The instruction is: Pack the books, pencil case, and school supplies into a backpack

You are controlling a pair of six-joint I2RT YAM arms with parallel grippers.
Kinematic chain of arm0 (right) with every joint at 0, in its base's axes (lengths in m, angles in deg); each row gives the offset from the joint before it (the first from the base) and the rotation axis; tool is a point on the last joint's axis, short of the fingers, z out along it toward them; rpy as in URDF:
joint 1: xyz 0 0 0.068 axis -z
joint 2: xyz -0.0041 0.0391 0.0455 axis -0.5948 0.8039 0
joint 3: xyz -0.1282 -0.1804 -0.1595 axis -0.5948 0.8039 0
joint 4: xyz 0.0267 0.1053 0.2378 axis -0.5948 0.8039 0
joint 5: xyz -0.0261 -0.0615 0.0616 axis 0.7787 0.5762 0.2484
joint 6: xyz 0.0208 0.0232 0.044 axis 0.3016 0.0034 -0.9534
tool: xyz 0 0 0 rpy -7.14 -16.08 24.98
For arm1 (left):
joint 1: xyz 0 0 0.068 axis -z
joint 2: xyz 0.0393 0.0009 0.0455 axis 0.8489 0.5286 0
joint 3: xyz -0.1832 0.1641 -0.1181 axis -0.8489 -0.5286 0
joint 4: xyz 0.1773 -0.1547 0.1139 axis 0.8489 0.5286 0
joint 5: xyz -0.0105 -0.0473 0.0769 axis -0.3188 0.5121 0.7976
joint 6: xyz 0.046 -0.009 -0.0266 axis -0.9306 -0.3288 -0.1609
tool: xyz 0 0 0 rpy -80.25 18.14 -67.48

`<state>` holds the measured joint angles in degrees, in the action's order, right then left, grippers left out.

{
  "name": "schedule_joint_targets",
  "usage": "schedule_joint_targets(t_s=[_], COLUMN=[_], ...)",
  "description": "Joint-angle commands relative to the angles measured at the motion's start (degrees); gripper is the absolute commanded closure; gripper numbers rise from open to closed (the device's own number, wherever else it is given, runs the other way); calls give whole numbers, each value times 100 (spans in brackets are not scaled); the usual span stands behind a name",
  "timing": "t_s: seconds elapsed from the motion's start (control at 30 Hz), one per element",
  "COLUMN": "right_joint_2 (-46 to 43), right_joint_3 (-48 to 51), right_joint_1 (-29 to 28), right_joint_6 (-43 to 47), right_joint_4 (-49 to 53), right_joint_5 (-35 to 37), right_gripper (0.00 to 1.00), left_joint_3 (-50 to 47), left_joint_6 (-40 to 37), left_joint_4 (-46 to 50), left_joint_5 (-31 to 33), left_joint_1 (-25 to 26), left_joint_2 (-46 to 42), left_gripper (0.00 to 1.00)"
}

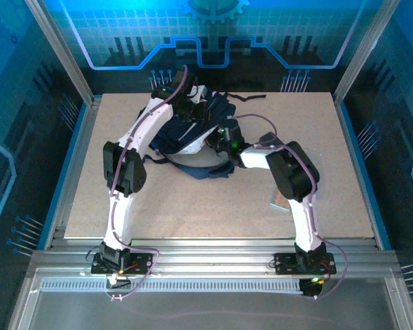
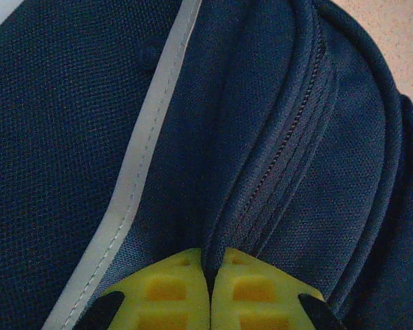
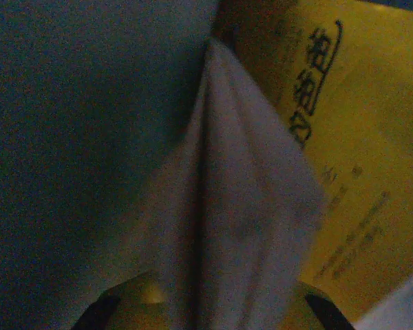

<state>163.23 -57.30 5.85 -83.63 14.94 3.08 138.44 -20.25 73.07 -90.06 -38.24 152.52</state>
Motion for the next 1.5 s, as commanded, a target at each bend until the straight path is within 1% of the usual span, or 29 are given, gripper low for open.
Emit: schedule_joint_targets(t_s=[0.0,0.1,0.17,0.3,0.37,0.5,0.53,0.6,0.67,0.7,0.8,0.87,0.9,0.97,1.07,1.2,1.33,1.47], right_joint_2=[173,-425,-1061,-2286,-2864,-3731,-3946,-4308,-4611,-4729,-5053,-5123,-5129,-5191,-5172,-5036,-4953,-4917], right_joint_3=[-442,80,550,1296,1544,1811,1804,1729,1613,1598,1688,1675,1632,1630,1628,1589,1524,1448], right_joint_1=[-118,-54,49,356,501,737,786,826,832,849,1059,1262,1325,1368,1330,1228,1037,851], right_joint_6=[-272,-228,-48,385,782,1635,1924,2488,2985,3103,3157,3323,3306,3331,3332,3344,3461,3554], right_joint_4=[45,516,976,2019,2626,3659,4067,4746,5366,5538,5785,5839,5934,5962,5905,5917,5917,5914], right_joint_5=[371,615,689,628,693,813,918,1123,1336,1413,1433,1082,1016,898,639,449,517,520], right_gripper=[82,55,42,30,26,22,19,12,1,0,0,0,0,0,0,0,0,0], left_joint_3=[-179,-222,-261,-426,-571,-937,-1024,-1267,-1713,-1945,-2771,-3409,-3682,-4316,-5119,-5868,-6127,-5873], left_joint_6=[451,440,462,605,720,1104,1204,1354,1467,1525,1662,1776,1854,2047,2362,2856,2989,3239], left_joint_4=[-633,-712,-818,-1110,-1305,-1750,-1815,-1965,-2234,-2371,-2734,-2944,-3011,-3198,-3466,-3798,-4116,-4376], left_joint_5=[-432,-280,-215,-204,-220,-208,-170,-53,165,256,663,972,1131,1325,1430,1327,1381,1398], left_joint_1=[35,28,27,16,22,40,45,27,-18,-56,-225,-392,-488,-744,-1194,-1796,-2033,-2064], left_joint_2=[-591,-599,-590,-572,-589,-691,-724,-858,-1146,-1285,-1810,-2185,-2337,-2653,-2954,-2939,-2586,-1929], left_gripper=[100,100,100,100,100,100,94,73,51,42,18,13,1,1,1,1,1,8])
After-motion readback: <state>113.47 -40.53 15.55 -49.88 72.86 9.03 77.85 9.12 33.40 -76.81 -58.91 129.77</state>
